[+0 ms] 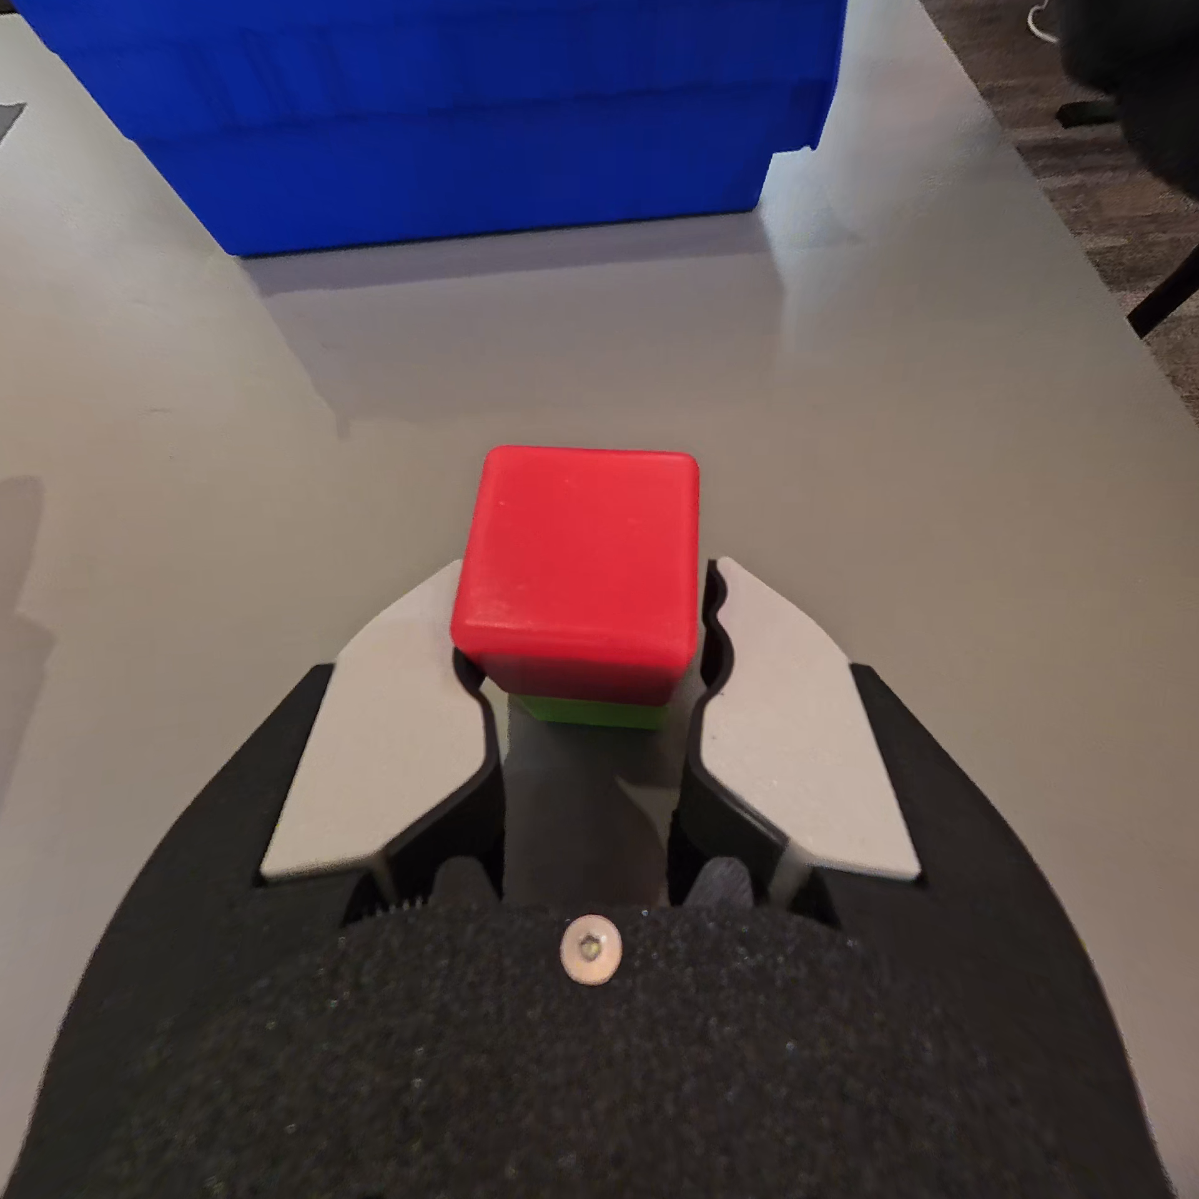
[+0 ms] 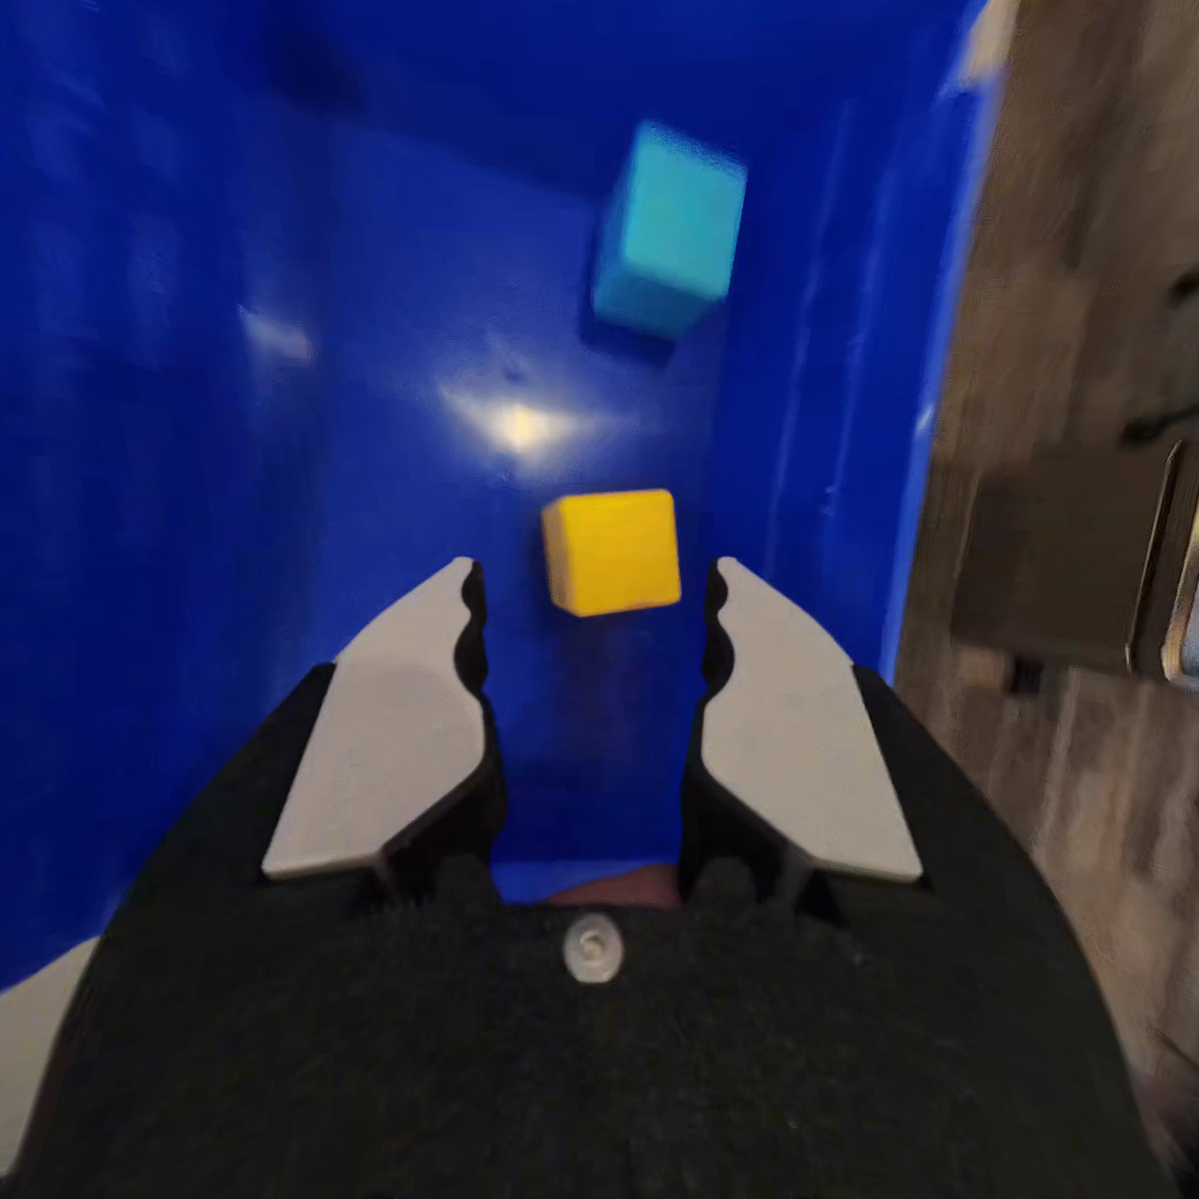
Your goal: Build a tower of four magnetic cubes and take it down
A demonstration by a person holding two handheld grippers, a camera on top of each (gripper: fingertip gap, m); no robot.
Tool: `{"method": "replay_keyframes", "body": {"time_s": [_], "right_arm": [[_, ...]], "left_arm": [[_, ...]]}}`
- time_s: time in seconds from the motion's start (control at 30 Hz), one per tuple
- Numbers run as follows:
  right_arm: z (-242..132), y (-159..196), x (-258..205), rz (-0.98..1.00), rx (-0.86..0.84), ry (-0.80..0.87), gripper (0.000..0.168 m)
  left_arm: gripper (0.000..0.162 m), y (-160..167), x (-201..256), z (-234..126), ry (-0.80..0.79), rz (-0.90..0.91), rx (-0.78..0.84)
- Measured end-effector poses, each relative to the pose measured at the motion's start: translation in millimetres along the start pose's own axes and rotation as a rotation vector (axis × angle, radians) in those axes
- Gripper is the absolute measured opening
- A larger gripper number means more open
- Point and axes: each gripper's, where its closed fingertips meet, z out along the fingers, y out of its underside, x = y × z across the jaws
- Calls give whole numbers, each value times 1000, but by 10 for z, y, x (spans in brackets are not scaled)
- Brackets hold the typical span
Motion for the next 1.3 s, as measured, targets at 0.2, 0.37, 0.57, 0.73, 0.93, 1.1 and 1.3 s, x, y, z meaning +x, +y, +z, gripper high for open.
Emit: {"method": "replay_keyframes", "body": {"time_s": [0.2, 0.37, 0.57, 0.73, 0.93, 1.1, 1.3], "right_arm": [[-1186, 85, -1210, 214, 779, -261, 50], [-1130, 872, -2450, 232, 682, -635, 61], [-1384, 948, -2602, 61, 794, -547, 57], [-1241, 971, -2699, 69, 736, -589, 54], [-1196, 461, -2703, -153, 792, -530, 59], [-890, -208, -2978, -362, 771, -651, 78], [-495, -725, -3201, -321, 697, -826, 81]], "left_arm": [[72, -125, -43, -304, -7, -84, 116], [77, 183, -85, -306, -27, -120, -28], [81, 315, -28, -49, -24, -58, -161], [50, 333, -27, 25, -16, -31, -193], [50, 329, 4, 31, 3, -17, -192], [50, 330, 5, 31, 4, -17, -191], [50, 331, 16, 29, 11, -13, -191]]}}
